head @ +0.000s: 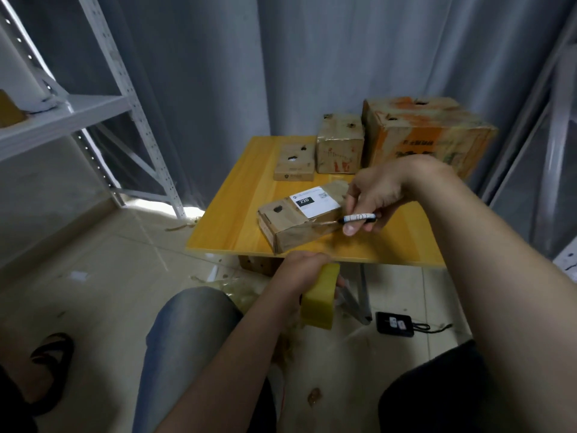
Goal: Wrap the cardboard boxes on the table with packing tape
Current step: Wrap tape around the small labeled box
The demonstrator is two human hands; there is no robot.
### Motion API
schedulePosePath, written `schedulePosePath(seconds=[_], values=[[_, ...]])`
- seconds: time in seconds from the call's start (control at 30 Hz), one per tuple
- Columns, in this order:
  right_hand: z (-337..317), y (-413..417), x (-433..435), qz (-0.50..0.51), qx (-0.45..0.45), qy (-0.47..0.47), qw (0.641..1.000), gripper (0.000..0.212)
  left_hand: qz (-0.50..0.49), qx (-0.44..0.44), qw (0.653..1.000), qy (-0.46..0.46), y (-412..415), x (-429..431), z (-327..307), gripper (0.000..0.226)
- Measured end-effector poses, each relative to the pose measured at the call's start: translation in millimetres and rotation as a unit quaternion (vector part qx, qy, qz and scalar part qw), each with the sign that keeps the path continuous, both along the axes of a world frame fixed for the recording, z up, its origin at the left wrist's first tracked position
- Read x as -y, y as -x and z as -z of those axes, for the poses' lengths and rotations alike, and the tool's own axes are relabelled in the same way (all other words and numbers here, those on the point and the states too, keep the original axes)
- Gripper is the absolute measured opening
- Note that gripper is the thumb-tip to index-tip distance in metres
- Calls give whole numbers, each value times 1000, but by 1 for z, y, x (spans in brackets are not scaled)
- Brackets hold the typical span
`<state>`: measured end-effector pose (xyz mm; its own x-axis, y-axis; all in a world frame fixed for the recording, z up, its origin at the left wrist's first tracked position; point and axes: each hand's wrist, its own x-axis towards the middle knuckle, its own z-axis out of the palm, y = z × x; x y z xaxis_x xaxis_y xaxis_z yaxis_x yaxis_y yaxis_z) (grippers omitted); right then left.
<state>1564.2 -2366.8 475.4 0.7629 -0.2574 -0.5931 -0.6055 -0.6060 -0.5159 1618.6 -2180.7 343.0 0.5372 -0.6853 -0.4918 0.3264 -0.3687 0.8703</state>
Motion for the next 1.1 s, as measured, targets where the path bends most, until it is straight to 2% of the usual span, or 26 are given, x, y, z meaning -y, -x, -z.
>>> schedulePosePath(seconds=[0.1,0.17,0.23,0.3,0.43,0.53,0.73,0.8,0.87,0.93,1.0,1.07,1.1], values=[[-5,18,12,64,170,-15,983,40,17,-5,999,35,10,14,-23,14],[2,26,23,148,282,8,948,36,23,3,998,63,16,26,-42,15],[16,35,38,236,343,72,907,34,41,19,995,87,20,36,-59,18],[34,46,54,299,334,138,883,36,61,36,991,111,23,44,-72,19],[73,72,77,343,222,234,882,33,71,57,985,147,25,55,-87,18],[97,79,87,318,133,297,890,38,74,77,981,161,22,56,-93,19],[100,63,84,269,63,326,904,32,65,85,980,165,10,49,-99,20],[94,54,79,251,113,349,896,23,45,85,979,178,1,42,-101,21],[83,39,64,213,257,340,879,18,17,95,978,185,-10,33,-105,21],[69,17,38,118,379,273,876,16,-28,129,974,183,-23,24,-109,15],[59,-9,10,-1,410,223,884,24,-86,196,962,167,-40,14,-113,6],[62,-36,-12,-92,396,220,886,21,-118,218,955,162,-55,0,-119,3],[65,-46,-21,-128,380,232,887,30,-128,219,954,162,-62,-8,-122,4]])
